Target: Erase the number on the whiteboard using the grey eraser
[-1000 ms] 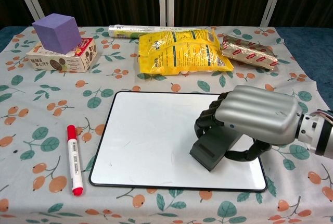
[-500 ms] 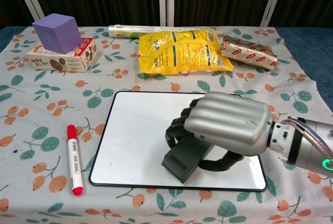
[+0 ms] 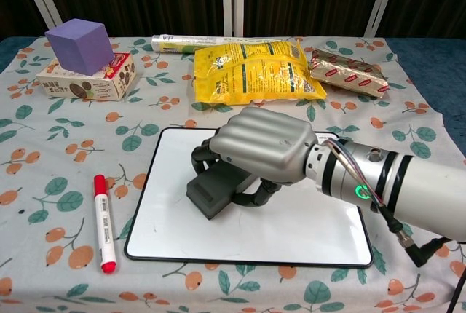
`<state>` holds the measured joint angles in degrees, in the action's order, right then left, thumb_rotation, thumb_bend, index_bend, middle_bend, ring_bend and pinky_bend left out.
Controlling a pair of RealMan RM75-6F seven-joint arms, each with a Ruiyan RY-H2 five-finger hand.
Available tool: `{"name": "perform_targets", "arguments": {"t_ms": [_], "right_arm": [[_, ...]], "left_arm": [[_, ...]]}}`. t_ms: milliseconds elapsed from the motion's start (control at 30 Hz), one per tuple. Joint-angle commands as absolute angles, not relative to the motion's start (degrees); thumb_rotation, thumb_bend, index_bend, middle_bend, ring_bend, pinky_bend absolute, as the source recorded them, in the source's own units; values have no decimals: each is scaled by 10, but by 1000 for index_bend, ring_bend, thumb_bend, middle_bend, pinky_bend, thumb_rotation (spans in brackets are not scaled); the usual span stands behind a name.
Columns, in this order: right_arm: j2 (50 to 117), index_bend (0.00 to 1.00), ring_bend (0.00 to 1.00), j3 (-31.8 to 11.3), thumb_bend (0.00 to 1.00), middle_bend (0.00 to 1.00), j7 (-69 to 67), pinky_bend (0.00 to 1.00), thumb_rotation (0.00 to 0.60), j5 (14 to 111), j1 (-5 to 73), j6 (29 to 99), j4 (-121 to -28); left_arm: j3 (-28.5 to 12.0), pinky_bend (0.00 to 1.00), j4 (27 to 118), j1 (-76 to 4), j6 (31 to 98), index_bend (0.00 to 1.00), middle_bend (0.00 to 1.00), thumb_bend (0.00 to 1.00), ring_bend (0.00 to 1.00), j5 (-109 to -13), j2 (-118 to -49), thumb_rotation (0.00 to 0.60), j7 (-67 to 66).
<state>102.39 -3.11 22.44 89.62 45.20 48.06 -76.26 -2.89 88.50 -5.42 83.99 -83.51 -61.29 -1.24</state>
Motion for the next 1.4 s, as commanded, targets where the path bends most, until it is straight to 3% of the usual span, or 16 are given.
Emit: {"name": "perform_targets", "arguments": {"t_ms": [33,333,633,867,1033,1400], "right_arm": [[1034,933,661,-39,388,758,227,770,600,887,458,475,-749],[1058,934,661,-68,388,758,213,769,600,855,477,468,-699],[1028,933,661,-94,388,758,174,770,600,870,478,533,-692],[906,933,661,-56,388,758,147,770,600,896,407,626,-755],[839,933,661,-24,387,758,130,770,600,880,345,665,-751],[830,901,659,11,387,758,22,770,600,860,279,674,-654]], "left_arm": [[-29,135,884,-53,840,0,28,0,17,-834,-612,321,-12],[-30,135,884,-52,841,0,28,0,17,-832,-611,321,-11],[-30,135,880,-50,841,0,28,0,17,-830,-607,321,-5],[-30,135,877,-51,842,0,28,0,17,-834,-608,319,-2],[-34,135,869,-54,857,0,29,0,17,-852,-615,323,6],[-31,135,884,-60,852,0,28,0,17,-861,-615,321,-10]]}}
